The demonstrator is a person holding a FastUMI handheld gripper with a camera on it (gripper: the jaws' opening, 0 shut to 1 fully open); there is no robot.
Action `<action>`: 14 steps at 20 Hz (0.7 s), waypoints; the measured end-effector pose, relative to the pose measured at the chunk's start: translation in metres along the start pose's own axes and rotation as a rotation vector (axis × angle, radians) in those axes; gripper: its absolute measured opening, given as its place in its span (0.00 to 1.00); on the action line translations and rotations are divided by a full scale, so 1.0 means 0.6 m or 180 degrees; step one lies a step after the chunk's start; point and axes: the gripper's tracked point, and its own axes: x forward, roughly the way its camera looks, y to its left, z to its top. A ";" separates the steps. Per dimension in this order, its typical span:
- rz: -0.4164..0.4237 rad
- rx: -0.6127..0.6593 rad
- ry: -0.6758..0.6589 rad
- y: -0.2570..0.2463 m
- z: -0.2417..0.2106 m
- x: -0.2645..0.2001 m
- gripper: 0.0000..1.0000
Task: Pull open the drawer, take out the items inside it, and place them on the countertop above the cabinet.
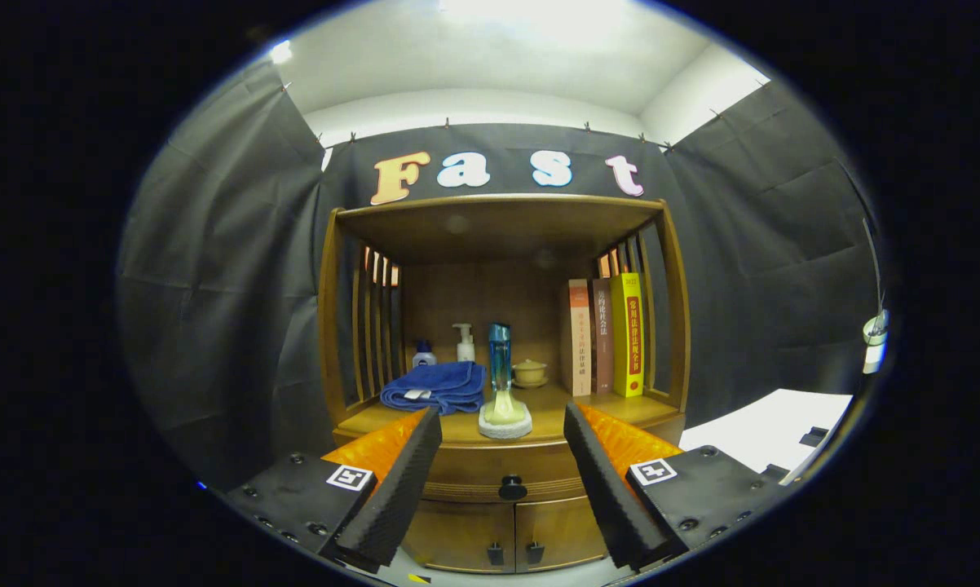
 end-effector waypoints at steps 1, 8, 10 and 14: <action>-0.0008 0.0002 -0.0024 -0.001 0.001 -0.002 0.99; 0.0046 0.0016 0.0018 0.012 -0.022 0.002 0.99; 0.0066 0.0020 0.0053 0.017 -0.030 0.003 0.99; 0.0077 0.0015 0.0093 0.022 -0.038 0.004 0.99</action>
